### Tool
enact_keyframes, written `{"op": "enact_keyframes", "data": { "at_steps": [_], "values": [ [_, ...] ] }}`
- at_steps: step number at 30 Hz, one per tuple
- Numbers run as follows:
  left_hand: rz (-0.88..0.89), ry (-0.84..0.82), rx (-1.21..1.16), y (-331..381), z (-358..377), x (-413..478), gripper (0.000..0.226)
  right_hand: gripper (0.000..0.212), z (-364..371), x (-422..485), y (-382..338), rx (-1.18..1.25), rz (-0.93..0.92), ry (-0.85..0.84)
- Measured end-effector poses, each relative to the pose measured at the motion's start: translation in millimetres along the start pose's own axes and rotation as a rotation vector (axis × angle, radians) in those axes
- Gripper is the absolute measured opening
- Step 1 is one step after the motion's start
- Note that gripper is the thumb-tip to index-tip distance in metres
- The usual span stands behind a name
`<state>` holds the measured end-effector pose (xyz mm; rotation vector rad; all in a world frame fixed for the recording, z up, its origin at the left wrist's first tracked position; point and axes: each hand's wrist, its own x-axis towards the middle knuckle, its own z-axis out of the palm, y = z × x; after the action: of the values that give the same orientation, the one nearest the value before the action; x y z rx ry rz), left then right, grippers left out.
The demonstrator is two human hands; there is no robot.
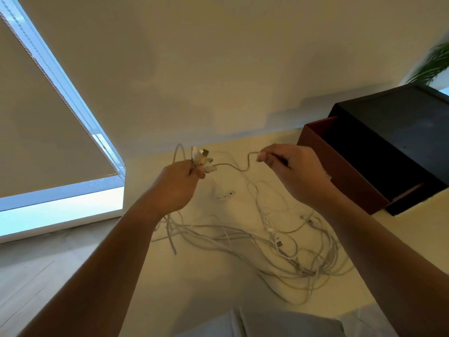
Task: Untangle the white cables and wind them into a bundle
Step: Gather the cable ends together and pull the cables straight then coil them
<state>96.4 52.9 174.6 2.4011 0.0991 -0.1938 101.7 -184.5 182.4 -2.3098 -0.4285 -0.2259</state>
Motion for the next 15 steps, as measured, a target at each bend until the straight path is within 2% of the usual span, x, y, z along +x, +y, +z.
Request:
{"op": "enact_keyframes", "data": {
  "at_steps": [2,5,7,12,15],
  "values": [
    [0.006,-0.039,-0.096,1,5,-3,0.029,0.015,0,3,-2,0.053,-0.001,0.001],
    [0.058,-0.057,-0.526,7,14,-7,0.03,0.019,7,1,-4,0.092,0.036,-0.145],
    [0.126,-0.066,-0.673,14,18,-9,0.028,0.018,15,-2,-6,0.127,0.062,-0.229],
    [0.093,-0.144,-0.547,22,30,-12,0.026,0.025,30,-6,-15,0.215,0.014,-0.228],
    [0.09,-0.145,-0.522,15,32,-9,0.026,0.027,29,-8,-13,0.144,0.017,-0.224]
  ]
}}
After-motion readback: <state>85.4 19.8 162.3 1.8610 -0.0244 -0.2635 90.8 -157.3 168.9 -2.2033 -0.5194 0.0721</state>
